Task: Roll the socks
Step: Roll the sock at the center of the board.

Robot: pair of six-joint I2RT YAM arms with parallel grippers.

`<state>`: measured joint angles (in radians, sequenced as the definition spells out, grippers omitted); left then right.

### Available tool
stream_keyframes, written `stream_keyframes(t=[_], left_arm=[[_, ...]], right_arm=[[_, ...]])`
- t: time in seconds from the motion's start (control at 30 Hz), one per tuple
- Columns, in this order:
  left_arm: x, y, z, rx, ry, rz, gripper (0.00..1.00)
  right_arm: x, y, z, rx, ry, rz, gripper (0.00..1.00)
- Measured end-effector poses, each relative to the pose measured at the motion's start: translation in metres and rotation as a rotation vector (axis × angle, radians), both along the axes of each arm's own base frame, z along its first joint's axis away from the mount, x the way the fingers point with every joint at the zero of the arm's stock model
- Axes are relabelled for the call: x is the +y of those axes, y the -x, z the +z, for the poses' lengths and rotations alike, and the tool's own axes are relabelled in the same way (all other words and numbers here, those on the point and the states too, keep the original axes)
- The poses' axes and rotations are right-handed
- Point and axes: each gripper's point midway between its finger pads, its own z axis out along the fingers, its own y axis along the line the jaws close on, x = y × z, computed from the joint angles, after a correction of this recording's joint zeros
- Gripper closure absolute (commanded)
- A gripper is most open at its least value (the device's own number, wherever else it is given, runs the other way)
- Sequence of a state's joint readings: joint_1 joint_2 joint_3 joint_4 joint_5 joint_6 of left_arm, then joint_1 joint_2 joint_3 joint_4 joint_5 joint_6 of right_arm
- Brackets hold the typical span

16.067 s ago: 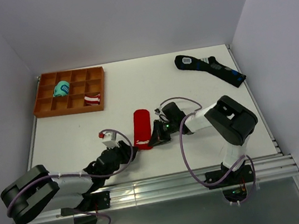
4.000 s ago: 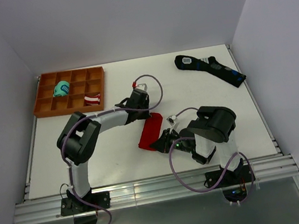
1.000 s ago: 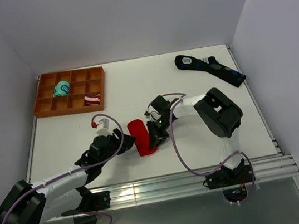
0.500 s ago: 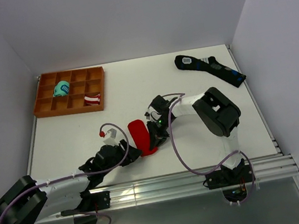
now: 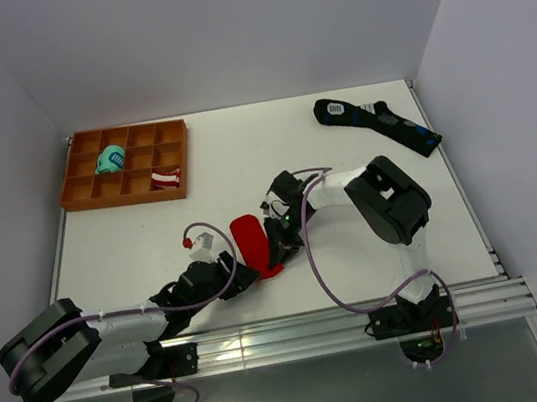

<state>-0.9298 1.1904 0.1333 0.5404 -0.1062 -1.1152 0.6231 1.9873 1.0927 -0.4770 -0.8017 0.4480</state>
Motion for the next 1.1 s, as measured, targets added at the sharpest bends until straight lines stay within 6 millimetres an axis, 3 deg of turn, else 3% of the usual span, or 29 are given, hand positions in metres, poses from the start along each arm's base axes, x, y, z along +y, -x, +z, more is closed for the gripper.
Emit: stream_keyframes(t=[0.63,1.1], left_arm=[[-0.016,-0.007,-0.002,0.083,0.05,0.114,0.47],[-0.018,-0.01,-0.01,0.169,0.04,0.214,0.64]], right_arm=[[0.0,0.002,0.0,0.025,0.002,-0.007,0.95],[0.0,0.003,-0.001,0.038,-0.003,-0.02,0.95]])
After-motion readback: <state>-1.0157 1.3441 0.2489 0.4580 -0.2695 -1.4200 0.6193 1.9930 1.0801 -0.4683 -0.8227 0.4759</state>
